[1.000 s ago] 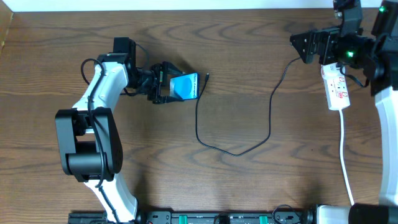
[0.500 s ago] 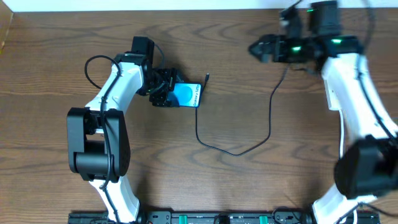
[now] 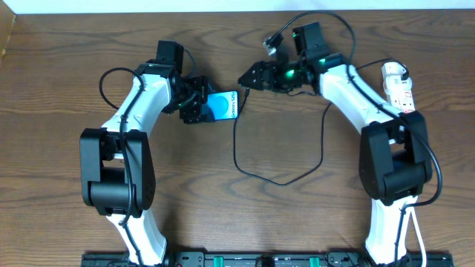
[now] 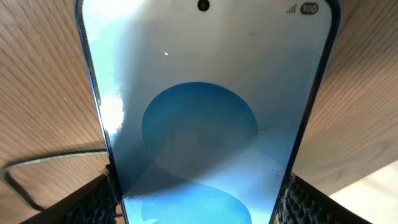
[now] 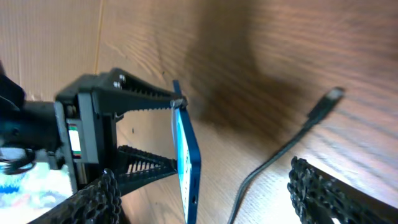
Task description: Plug charger to phone and switch on socket
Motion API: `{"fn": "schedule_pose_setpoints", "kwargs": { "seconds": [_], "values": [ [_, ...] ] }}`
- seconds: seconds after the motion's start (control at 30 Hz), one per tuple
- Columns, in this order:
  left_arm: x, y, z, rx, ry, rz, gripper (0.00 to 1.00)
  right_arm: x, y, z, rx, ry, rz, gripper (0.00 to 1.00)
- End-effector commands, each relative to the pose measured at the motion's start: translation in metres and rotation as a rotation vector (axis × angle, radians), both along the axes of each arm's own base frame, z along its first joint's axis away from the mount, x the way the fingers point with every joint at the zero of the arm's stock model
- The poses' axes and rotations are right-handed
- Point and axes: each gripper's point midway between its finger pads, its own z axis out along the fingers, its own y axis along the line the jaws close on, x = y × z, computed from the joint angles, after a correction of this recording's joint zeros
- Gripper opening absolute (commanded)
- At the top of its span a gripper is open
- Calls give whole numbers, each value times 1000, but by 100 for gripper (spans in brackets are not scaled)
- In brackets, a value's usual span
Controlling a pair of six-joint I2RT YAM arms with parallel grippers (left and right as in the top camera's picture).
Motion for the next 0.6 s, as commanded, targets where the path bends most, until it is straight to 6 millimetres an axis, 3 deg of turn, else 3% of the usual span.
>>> {"fn": "schedule_pose_setpoints", "kwargs": {
  "seconds": [0.0, 0.27, 0.57],
  "values": [
    [6, -11, 23, -79, -23, 27, 67, -9, 20, 5, 22, -4, 42, 80],
    [5, -25, 33, -179, -9, 23, 68, -20, 41, -6, -30, -5, 54, 70],
    [4, -28, 35, -200, -2, 22, 67, -29, 57, -16, -89, -1, 39, 42]
  ]
}}
